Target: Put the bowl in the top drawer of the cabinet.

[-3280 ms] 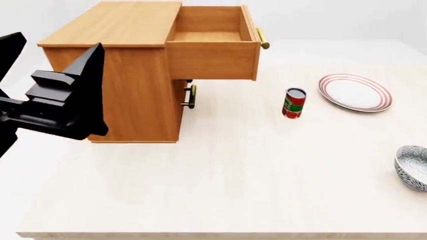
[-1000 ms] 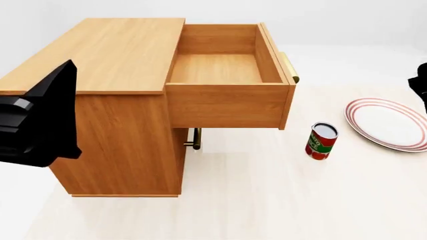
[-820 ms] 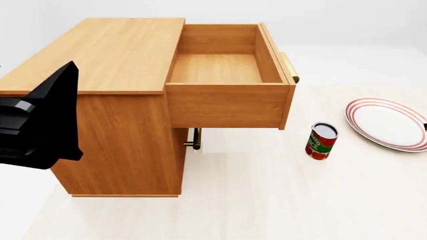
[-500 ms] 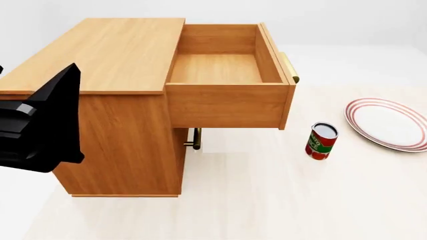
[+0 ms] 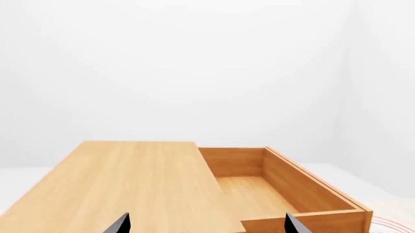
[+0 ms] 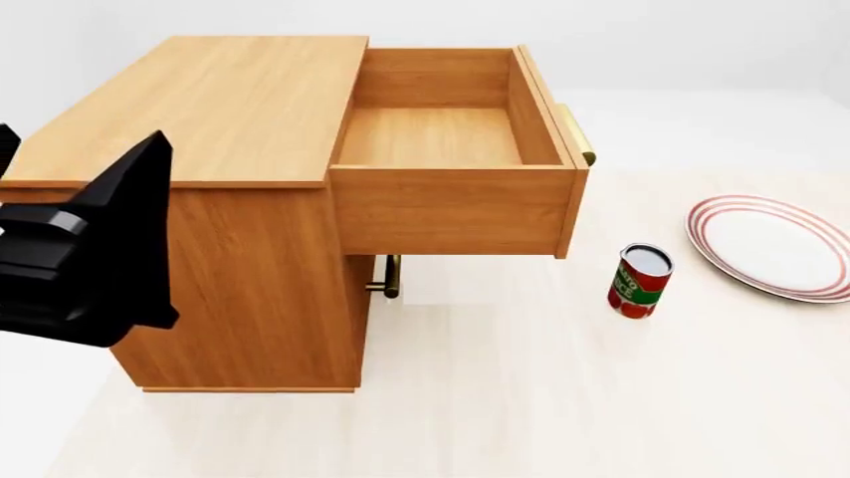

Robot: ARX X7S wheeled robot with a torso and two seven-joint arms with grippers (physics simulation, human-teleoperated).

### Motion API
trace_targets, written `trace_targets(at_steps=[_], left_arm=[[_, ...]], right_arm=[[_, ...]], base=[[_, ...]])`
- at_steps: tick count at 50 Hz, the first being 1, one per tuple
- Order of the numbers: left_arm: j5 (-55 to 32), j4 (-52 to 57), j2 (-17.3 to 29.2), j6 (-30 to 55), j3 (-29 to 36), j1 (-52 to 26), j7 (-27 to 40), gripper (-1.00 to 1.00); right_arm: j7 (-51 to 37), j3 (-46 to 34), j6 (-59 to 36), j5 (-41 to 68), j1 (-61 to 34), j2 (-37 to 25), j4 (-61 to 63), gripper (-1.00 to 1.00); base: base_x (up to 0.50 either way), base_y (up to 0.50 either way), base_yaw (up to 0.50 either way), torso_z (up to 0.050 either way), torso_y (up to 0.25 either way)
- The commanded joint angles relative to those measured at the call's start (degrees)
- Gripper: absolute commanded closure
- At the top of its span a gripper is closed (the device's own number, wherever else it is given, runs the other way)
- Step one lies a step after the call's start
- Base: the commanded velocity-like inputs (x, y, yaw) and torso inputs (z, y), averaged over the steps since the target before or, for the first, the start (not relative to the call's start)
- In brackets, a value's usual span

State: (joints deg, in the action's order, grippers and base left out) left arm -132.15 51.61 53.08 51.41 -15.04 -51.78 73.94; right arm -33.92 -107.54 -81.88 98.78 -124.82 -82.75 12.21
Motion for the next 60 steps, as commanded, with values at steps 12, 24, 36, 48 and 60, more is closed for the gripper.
trace_targets(at_steps=[12, 24, 36, 48, 60], left_arm=[[-0.32, 0.83, 0.14, -0.82, -0.29, 1.14, 0.01, -1.0], [0.5, 0.85, -0.33, -0.67, 0.0, 1.49, -0.39, -1.0], [1.75, 0.76, -1.05, -0.2, 0.16, 2.21, -0.95, -1.0], [2.03, 1.06, -1.35, -0.24, -0.63, 3.58, -1.25, -1.0], [2.56, 1.4, -2.06, -0.07, -1.21, 5.29, -1.65, -1.0]], right_arm=[[1.04, -7.34, 19.29, -9.85, 17.4, 7.31, -5.53, -1.0], [1.98, -9.73, 25.62, -13.34, 22.9, 4.92, -6.36, -1.0], [4.69, -11.14, 27.54, -22.25, 23.64, -3.39, -5.12, -1.0], [0.64, -13.67, 36.4, -20.98, 28.9, -1.24, -9.63, -1.0], [-0.17, -16.05, 48.09, -16.84, 38.97, 7.06, -17.98, -1.0]], base=[[0.0, 0.0, 0.0, 0.0, 0.0], [0.0, 0.0, 0.0, 0.0, 0.0], [0.0, 0.0, 0.0, 0.0, 0.0], [0.0, 0.0, 0.0, 0.0, 0.0], [0.0, 0.0, 0.0, 0.0, 0.0]])
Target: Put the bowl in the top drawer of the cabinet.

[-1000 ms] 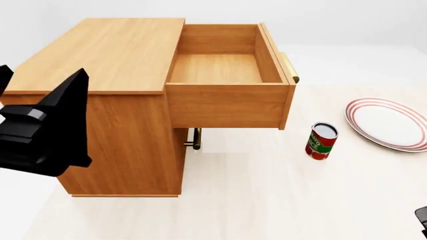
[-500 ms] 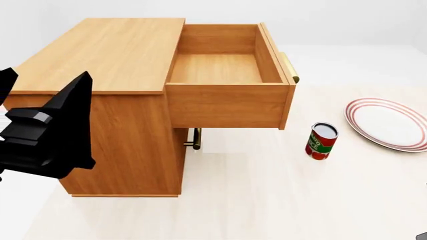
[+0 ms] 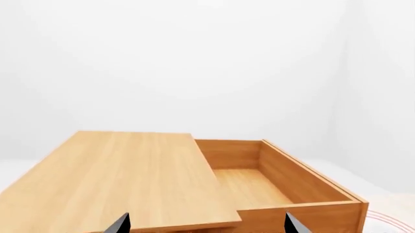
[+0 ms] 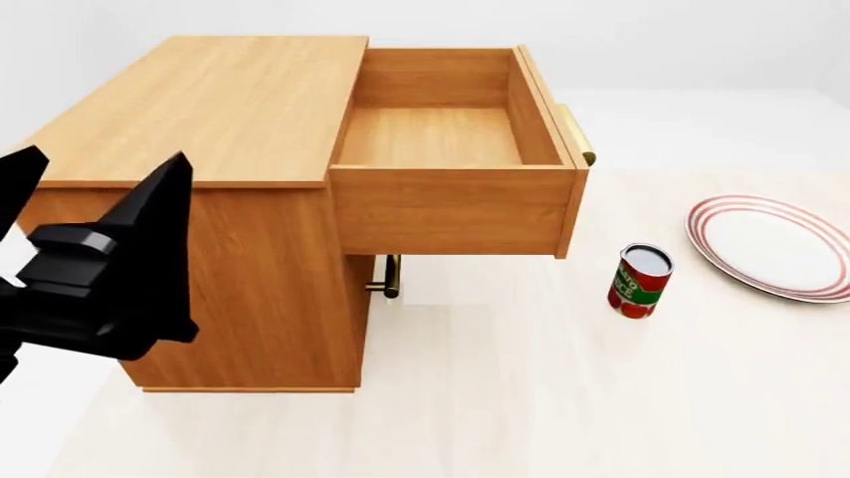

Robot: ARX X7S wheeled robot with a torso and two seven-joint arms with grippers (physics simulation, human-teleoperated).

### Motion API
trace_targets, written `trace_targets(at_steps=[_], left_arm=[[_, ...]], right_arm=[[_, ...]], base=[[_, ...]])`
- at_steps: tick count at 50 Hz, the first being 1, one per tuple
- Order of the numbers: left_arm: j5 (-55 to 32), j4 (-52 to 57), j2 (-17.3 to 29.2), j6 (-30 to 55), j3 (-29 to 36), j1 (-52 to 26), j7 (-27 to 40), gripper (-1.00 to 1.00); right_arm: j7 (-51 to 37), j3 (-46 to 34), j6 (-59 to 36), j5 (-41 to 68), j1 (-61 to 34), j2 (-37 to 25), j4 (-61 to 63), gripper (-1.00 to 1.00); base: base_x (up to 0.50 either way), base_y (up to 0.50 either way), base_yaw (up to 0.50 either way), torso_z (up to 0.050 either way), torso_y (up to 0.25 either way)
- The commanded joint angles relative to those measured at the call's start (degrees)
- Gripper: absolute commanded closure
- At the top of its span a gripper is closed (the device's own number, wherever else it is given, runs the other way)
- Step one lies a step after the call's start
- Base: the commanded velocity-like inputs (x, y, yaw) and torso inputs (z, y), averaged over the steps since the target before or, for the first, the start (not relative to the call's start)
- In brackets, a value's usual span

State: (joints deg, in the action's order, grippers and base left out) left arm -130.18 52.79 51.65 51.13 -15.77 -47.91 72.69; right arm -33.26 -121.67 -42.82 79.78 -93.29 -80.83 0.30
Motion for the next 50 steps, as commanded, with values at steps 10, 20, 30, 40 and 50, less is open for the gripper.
trace_targets(at_steps=[10, 20, 30, 40, 50], left_arm=[[2.47, 0.0, -2.15, 1.12, -0.28, 2.83, -1.22, -1.0], [2.72, 0.12, -2.29, 1.13, -0.49, 3.39, -1.46, -1.0], [3.16, 0.05, -2.47, 1.21, -0.3, 3.32, -1.81, -1.0], [2.92, 0.15, -2.18, 0.85, -0.16, 3.06, -1.76, -1.0], [1.53, 0.57, -1.02, -0.24, -0.06, 2.26, -1.04, -1.0]], right_arm=[[0.42, -2.55, 17.34, 5.05, 16.85, 10.85, -13.04, -1.0], [-0.44, -2.54, 17.17, 5.97, 17.62, 10.35, -12.74, 1.0], [-1.35, -2.33, 14.93, 5.37, 15.3, 7.13, -9.81, 1.0], [-1.63, 0.22, 4.19, 1.42, 4.96, 1.09, -1.47, 1.0], [1.5, 7.24, -14.28, -2.8, -7.59, -6.94, 9.79, 1.0]], base=[[0.0, 0.0, 0.0, 0.0, 0.0], [0.0, 0.0, 0.0, 0.0, 0.0], [0.0, 0.0, 0.0, 0.0, 0.0], [0.0, 0.0, 0.0, 0.0, 0.0], [0.0, 0.0, 0.0, 0.0, 0.0]])
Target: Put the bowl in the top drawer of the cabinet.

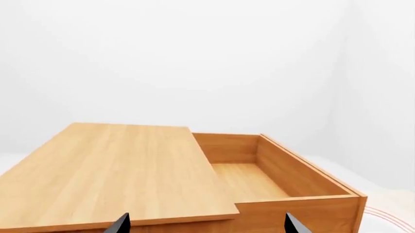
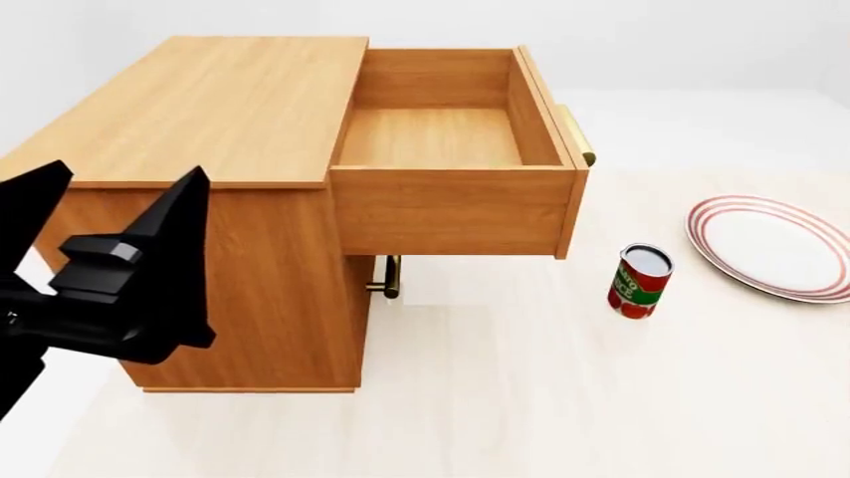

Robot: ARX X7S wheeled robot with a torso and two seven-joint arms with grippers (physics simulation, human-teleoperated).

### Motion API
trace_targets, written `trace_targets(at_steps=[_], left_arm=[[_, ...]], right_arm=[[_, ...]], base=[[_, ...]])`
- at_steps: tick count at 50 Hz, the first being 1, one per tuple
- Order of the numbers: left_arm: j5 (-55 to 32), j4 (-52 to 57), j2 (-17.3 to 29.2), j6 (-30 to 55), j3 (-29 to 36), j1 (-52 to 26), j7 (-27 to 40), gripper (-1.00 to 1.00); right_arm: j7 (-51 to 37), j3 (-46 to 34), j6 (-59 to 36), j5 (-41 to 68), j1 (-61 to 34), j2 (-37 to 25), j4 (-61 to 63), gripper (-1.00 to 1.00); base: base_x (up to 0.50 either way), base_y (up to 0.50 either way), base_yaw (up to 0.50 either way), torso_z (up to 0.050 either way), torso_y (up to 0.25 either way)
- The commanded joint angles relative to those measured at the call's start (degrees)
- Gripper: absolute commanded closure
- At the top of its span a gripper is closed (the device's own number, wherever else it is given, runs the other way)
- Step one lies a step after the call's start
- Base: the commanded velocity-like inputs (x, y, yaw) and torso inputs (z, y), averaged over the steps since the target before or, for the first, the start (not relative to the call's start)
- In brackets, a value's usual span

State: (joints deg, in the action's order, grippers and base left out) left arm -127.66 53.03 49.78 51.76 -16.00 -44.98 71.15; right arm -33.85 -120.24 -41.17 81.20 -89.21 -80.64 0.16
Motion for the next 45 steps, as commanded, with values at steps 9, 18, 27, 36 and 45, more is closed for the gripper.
trace_targets(at_steps=[9, 18, 27, 36, 45], left_arm=[[-0.85, 0.34, 0.75, -1.14, 0.85, -1.36, 0.5, -1.0], [-0.33, 0.07, 0.44, -0.96, 0.84, -1.17, -0.01, -1.0], [-0.91, 0.1, 1.24, -1.41, 0.2, -1.47, 0.02, -1.0], [-1.6, 0.97, 1.29, -1.83, 0.03, -1.62, -0.2, -1.0], [-2.28, 1.49, 1.45, -2.44, 0.62, -3.03, -0.31, -1.0]], right_arm=[[6.91, 13.41, -30.25, -5.72, -19.16, -9.33, 15.87, 1.0], [3.63, 18.65, -38.41, 1.5, -23.07, 0.68, 13.65, 1.0], [15.34, 19.57, -44.68, -2.39, -32.44, 18.96, 6.08, 1.0], [42.41, 9.68, -38.94, -20.0, -43.79, 30.38, 1.19, 1.0], [74.21, 8.85, -31.23, -49.19, -45.68, 37.32, -5.34, 1.0]], base=[[0.0, 0.0, 0.0, 0.0, 0.0], [0.0, 0.0, 0.0, 0.0, 0.0], [0.0, 0.0, 0.0, 0.0, 0.0], [0.0, 0.0, 0.0, 0.0, 0.0], [0.0, 0.0, 0.0, 0.0, 0.0]])
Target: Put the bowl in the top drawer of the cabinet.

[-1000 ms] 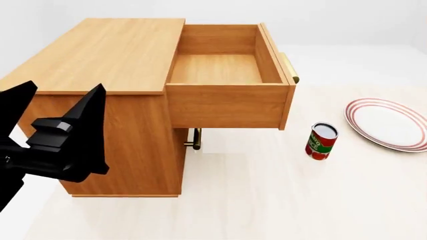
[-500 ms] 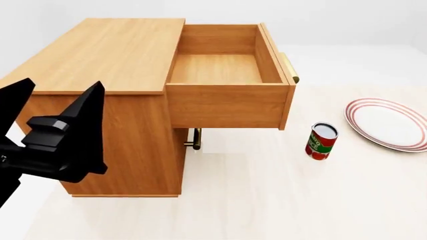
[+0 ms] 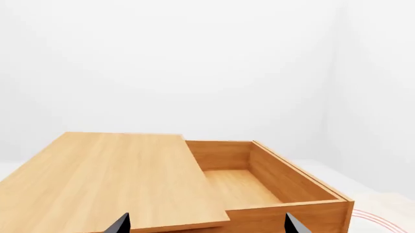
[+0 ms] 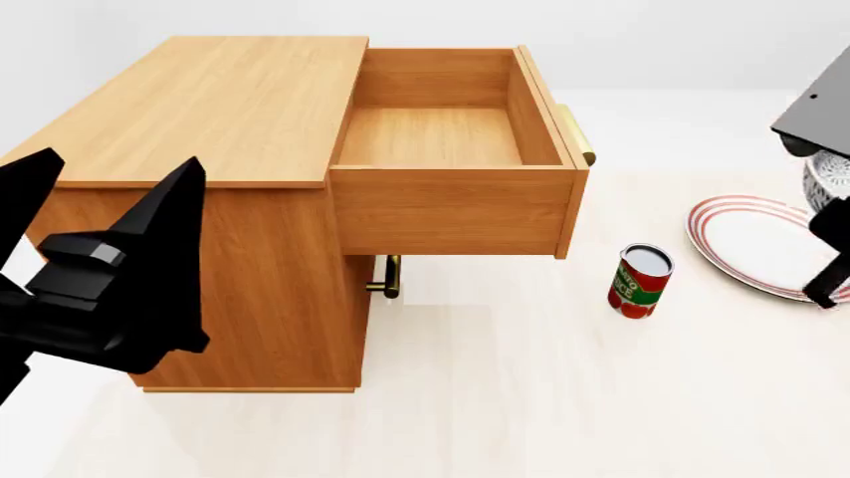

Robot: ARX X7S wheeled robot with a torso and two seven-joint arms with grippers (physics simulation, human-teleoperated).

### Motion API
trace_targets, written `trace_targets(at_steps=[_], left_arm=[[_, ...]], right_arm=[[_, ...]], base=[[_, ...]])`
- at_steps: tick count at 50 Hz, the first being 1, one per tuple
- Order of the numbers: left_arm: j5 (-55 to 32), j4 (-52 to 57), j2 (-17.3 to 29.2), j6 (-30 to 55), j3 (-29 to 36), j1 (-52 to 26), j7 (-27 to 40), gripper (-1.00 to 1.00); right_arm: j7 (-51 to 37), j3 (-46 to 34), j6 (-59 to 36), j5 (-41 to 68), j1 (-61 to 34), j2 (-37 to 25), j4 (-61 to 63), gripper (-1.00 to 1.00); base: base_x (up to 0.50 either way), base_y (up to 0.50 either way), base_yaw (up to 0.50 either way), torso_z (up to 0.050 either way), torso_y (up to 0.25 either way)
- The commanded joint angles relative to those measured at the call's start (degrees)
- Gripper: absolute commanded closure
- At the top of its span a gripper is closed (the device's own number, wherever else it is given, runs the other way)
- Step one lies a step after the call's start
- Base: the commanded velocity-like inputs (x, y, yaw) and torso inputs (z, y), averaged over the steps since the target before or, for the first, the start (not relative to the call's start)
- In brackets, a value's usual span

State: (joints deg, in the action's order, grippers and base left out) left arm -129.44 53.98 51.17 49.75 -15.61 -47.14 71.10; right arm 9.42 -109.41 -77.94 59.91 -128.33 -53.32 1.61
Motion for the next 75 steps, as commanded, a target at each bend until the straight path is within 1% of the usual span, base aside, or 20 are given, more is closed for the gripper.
trace_targets(at_steps=[1, 6, 9, 13, 18, 24, 28, 31, 36, 43, 48, 56, 63, 69, 75], left_arm=[[-0.26, 0.5, -0.15, -0.29, 0.21, -0.78, -0.45, -1.0], [0.62, 0.26, -0.81, 0.34, 0.11, -0.41, -1.18, -1.0], [0.72, 0.2, -0.81, 0.49, 0.01, -0.31, -1.37, -1.0], [0.33, 0.28, -0.48, 0.24, 0.25, -0.71, -1.2, -1.0], [-0.43, 0.38, -0.05, -0.35, 1.31, -2.33, -0.95, -1.0], [-2.27, 0.98, 1.04, -1.62, 1.59, -4.45, -0.53, -1.0], [-4.32, 1.77, 2.35, -2.57, 0.75, -5.52, -0.39, -1.0], [-5.86, 2.21, 3.4, -2.92, -0.87, -5.73, -0.61, -1.0], [-7.01, 2.15, 4.13, -2.03, -4.62, -4.48, -1.54, -1.0], [-8.61, 2.3, 4.38, -0.14, -10.0, -2.43, -2.84, -1.0], [-9.65, 2.28, 4.61, 1.04, -12.73, -1.66, -3.56, -1.0], [-10.52, 1.41, 5.24, 3.88, -18.26, 0.82, -3.04, -1.0], [-9.09, 0.43, 4.27, 7.03, -20.28, 3.21, -3.0, -1.0], [-9.45, 0.53, 4.34, 8.1, -22.42, 2.98, -3.9, -1.0], [-9.51, 0.53, 4.4, 8.38, -22.96, 2.69, -4.35, -1.0]], right_arm=[[33.6, -1.65, 6.35, -30.58, -6.52, 10.39, -7.55, 1.0], [41.59, -0.64, 12.9, -37.51, -6.12, 12.68, -12.24, 1.0], [44.22, -0.17, 17.25, -38.44, -5.05, 15.2, -16.31, 1.0], [47.97, 0.35, 24.63, -39.52, -3.89, 20.19, -24.53, 1.0], [51.69, 2.19, 34.76, -40.38, -2.03, 27.67, -38.72, 1.0], [55.37, 4.28, 45.35, -40.61, -0.37, 35.18, -52.8, 1.0], [58.06, 5.68, 53.53, -40.63, 1.42, 41.42, -64.53, 1.0], [60.51, 6.68, 60.86, -40.76, 3.2, 47.29, -75.69, 1.0], [61.58, 9.99, 62.96, -42.23, 3.99, 49.8, -76.56, 1.0], [63.34, 17.58, 64.13, -47.19, 5.11, 52.62, -76.58, 1.0], [64.61, 21.88, 65.72, -50.03, 5.96, 53.32, -76.44, 1.0], [65.82, 22.48, 65.18, -48.24, 6.72, 53.32, -73.23, 1.0], [65.99, 21.81, 64.89, -47.56, 7.07, 53.32, -71.29, 1.0], [66.45, 21.51, 64.77, -47.6, 7.3, 53.32, -70.18, 1.0], [66.58, 21.47, 65.08, -47.56, 7.22, 53.32, -69.6, 1.0]], base=[[0.0, 0.0, 0.0, 0.0, 0.0], [0.0, 0.0, 0.0, 0.0, 0.0], [0.0, 0.0, 0.0, 0.0, 0.0], [0.0, 0.0, 0.0, 0.0, 0.0], [0.0, 0.0, 0.0, 0.0, 0.0], [0.0, 0.0, 0.0, 0.0, 0.0], [0.0, 0.0, 0.0, 0.0, 0.0], [0.0, 0.0, 0.0, 0.0, 0.0], [0.0, 0.0, 0.0, 0.0, 0.0], [0.0, 0.0, 0.0, 0.0, 0.001], [0.0, 0.0, 0.0, 0.0, 0.0], [0.0, 0.0, 0.0, 0.0, 0.0], [0.0, 0.0, 0.0, 0.0, 0.0], [0.0, 0.0, 0.0, 0.0, 0.002], [0.0, 0.0, 0.0, 0.0, 0.0]])
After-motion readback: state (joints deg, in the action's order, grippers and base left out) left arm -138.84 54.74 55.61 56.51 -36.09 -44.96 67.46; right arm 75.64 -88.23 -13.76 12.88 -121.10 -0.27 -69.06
